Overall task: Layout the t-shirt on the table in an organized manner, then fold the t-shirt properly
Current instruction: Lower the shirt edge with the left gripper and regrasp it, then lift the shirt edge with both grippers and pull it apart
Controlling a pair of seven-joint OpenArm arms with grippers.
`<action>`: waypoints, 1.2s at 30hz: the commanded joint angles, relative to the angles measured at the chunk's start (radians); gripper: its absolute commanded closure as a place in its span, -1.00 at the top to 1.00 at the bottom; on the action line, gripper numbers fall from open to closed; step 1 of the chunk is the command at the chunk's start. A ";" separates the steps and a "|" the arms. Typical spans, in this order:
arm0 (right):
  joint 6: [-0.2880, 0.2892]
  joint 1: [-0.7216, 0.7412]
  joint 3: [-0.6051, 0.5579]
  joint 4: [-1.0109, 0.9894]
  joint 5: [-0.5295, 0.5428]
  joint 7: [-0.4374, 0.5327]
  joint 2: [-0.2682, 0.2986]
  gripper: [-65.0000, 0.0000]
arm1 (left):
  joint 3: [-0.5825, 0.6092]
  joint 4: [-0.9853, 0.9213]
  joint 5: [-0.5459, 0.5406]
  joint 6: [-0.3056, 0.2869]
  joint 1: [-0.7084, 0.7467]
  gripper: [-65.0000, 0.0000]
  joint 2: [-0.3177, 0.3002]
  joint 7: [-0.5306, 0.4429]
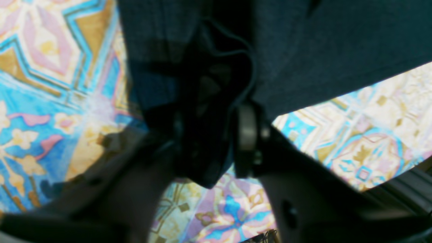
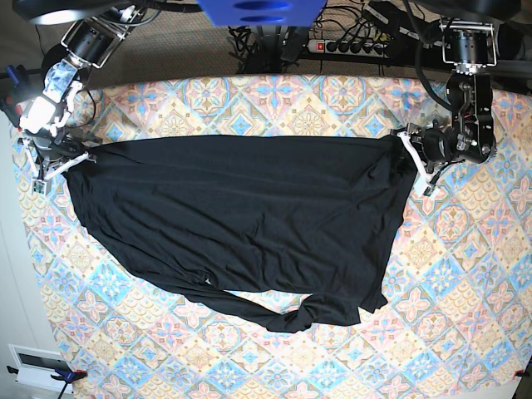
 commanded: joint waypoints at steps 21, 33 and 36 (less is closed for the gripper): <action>-0.003 -0.069 -0.189 0.268 -0.001 -0.043 0.024 -0.33 | -0.257 0.120 -0.258 -0.003 0.172 -0.16 -0.068 0.012; 0.000 -0.220 -0.388 0.310 -0.007 0.035 0.095 -0.34 | -0.257 0.125 -0.258 -0.003 0.227 -0.16 -0.052 0.006; 0.000 -0.217 -0.391 0.311 -0.007 0.035 0.093 -0.34 | -0.257 0.124 -0.249 -0.003 0.222 -0.15 -0.028 0.006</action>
